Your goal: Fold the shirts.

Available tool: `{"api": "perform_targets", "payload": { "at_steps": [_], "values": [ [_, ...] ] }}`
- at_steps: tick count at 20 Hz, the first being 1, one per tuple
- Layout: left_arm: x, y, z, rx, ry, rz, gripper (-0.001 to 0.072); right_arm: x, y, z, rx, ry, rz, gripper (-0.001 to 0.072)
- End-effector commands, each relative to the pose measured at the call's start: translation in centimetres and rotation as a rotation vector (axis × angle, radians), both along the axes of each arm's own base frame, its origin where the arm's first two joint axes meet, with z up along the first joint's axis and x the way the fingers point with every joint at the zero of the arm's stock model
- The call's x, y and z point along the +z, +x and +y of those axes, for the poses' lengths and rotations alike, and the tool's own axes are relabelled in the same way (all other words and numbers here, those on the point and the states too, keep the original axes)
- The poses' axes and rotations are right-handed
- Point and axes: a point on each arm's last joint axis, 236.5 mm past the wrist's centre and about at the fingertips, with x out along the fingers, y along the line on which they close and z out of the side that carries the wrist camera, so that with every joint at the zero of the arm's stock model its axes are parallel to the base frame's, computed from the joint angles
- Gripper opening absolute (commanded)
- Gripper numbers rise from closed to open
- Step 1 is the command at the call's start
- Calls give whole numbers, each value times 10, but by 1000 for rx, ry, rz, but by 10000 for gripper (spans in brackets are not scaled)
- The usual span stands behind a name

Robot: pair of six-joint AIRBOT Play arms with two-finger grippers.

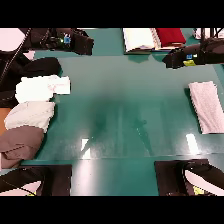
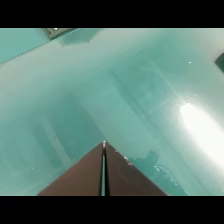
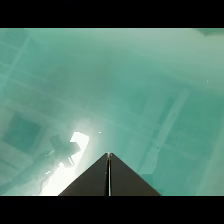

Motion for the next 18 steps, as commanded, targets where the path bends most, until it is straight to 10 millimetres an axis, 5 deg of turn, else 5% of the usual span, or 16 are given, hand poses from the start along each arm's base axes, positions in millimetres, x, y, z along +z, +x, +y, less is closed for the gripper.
{"api": "perform_targets", "payload": {
  "at_steps": [1, 13, 14, 15, 16, 18],
  "values": [
    [0, 0, 0, 0, 0, -1, 26, 1, 0, 1, 2, 1, 0, 18],
    [11, 9, 0, 5, -6, -68, 27, 0, -1, 1, 3, 1, 1, 18],
    [14, 20, 7, 24, 43, -134, 66, 0, -1, 1, 3, 0, 4, 18],
    [13, 35, 25, 83, 105, -178, 412, -1, -2, 1, 5, -2, 9, 18],
    [8, 53, 50, 178, 134, -177, 643, -2, -3, 1, 6, -3, 13, 18],
    [-19, 88, 107, 341, 201, -121, 649, -2, -4, 1, 7, -4, 17, 18]
  ]
}}
